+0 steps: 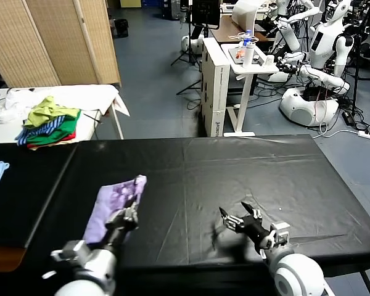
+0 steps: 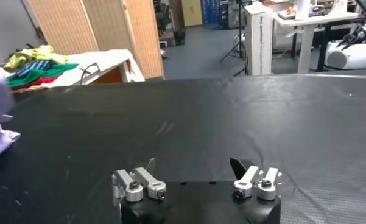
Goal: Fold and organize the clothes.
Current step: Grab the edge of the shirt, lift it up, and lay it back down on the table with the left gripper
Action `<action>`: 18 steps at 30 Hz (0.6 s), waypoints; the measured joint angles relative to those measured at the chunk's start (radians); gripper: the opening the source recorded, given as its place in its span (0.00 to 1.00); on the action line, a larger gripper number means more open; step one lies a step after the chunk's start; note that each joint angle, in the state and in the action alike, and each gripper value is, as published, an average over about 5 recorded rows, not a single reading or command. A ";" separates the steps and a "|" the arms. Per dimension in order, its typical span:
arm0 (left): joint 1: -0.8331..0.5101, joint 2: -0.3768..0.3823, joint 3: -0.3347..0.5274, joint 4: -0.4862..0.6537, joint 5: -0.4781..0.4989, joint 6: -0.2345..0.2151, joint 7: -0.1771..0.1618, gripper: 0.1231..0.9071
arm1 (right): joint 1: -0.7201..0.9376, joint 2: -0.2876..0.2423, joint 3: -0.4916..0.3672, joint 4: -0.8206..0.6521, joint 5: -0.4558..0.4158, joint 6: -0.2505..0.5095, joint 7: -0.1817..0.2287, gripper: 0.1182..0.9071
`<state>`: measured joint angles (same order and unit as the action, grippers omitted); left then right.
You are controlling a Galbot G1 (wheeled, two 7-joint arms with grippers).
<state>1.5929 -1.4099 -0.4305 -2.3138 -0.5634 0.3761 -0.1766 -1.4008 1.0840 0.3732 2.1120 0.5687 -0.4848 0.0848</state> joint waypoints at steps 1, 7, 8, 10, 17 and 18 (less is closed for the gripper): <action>-0.009 -0.013 0.015 0.014 0.008 -0.001 0.001 0.04 | 0.000 -0.001 0.000 0.001 0.000 -0.001 0.000 1.00; -0.040 -0.069 0.081 0.089 0.070 -0.005 0.007 0.04 | 0.006 -0.012 -0.004 0.013 0.026 -0.020 0.000 1.00; -0.040 -0.075 0.088 0.098 0.079 -0.005 0.009 0.06 | 0.009 -0.016 -0.007 0.016 0.037 -0.024 0.000 1.00; -0.039 -0.082 0.100 0.109 0.091 -0.004 0.013 0.15 | 0.017 -0.025 -0.015 0.021 0.063 -0.033 0.002 1.00; -0.039 -0.093 0.115 0.100 0.073 0.003 0.027 0.69 | 0.059 -0.045 -0.066 0.025 0.165 -0.064 0.024 1.00; -0.041 -0.092 0.112 0.096 0.074 0.001 0.034 0.78 | 0.067 -0.046 -0.078 0.025 0.181 -0.069 0.030 1.00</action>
<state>1.5521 -1.5017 -0.3188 -2.2179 -0.4895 0.3774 -0.1426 -1.3337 1.0382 0.2952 2.1366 0.7495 -0.5538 0.1150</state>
